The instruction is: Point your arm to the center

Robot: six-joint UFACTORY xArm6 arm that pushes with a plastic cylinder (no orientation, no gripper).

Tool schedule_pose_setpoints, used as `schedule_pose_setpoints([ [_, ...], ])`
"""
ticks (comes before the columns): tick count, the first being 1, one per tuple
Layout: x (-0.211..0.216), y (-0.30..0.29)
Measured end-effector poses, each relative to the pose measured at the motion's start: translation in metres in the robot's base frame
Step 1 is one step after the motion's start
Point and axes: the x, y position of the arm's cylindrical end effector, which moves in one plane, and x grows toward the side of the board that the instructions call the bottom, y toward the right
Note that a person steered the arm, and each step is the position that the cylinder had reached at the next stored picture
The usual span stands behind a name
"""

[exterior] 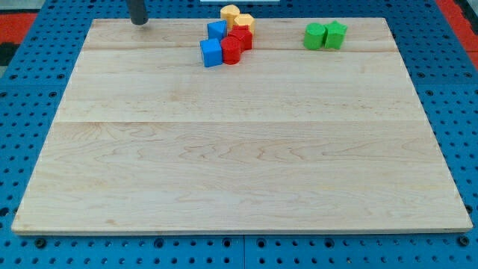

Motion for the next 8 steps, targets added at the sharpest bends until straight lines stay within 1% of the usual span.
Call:
schedule_pose_setpoints([
  [1,0.050,-0.019],
  [2,0.110,-0.042],
  [3,0.173,-0.043],
  [4,0.211,0.017],
  [5,0.222,0.085],
  [6,0.222,0.152],
  [8,0.222,0.205],
])
